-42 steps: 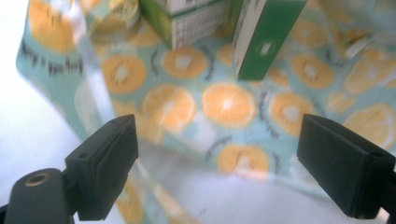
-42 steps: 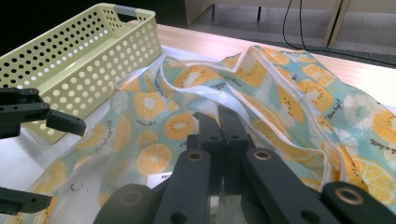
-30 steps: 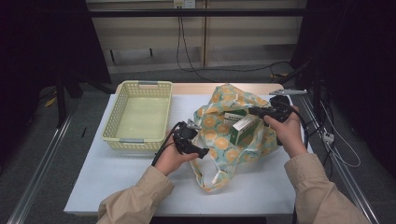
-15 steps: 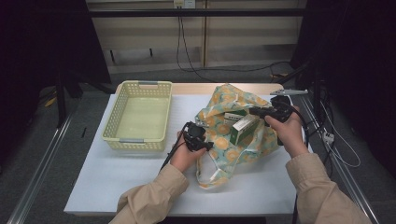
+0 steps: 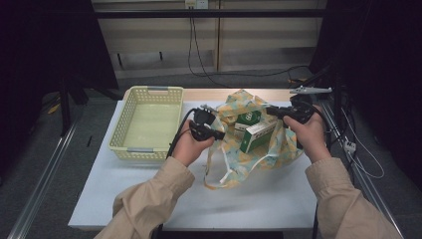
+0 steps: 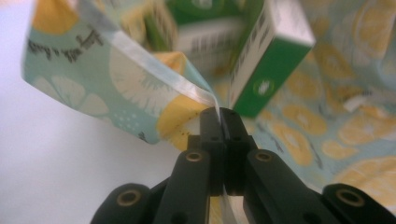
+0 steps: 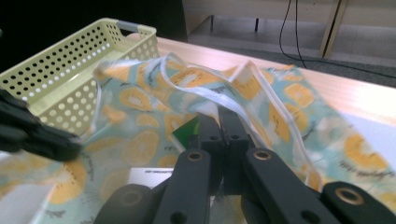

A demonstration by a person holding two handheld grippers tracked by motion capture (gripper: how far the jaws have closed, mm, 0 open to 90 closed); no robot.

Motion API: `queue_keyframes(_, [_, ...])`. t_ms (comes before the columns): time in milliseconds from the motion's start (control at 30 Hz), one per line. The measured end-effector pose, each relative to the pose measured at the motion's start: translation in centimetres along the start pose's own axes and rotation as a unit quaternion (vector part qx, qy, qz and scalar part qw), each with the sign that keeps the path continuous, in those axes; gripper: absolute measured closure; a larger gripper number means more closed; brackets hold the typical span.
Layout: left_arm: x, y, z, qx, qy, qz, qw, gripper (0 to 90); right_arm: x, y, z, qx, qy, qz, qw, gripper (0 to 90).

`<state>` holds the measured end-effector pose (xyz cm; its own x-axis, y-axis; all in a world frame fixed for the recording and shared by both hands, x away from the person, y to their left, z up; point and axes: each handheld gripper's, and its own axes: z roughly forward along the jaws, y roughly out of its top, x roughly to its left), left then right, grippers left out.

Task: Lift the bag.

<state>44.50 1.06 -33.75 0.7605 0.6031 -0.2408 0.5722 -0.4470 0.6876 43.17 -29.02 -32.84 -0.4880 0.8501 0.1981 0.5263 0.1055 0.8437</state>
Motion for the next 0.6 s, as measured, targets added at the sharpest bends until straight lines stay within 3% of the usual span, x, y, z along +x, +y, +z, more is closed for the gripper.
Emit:
queue_keyframes(167, [-1.1,4.5,-4.5,-0.030,0.019,0.027,0.9990,90.0,-0.1,1.8,-0.8,-0.009,-0.012,-0.009,0.9998,90.0])
queue_keyframes(267, [-1.3,6.7,-6.4,-0.027,0.025,0.032,0.9988,90.0,-0.2,3.0,-1.5,-0.018,-0.018,-0.010,0.9996,90.0])
queue_keyframes(433, [-1.0,7.1,-6.4,-0.024,0.013,0.018,0.9995,90.0,0.0,3.5,-1.6,-0.018,-0.012,-0.015,0.9997,90.0])
queue_keyframes(600, [-1.3,8.3,-7.3,-0.031,0.016,0.019,0.9992,90.0,0.3,3.3,-1.4,-0.015,-0.006,-0.016,0.9997,90.0])
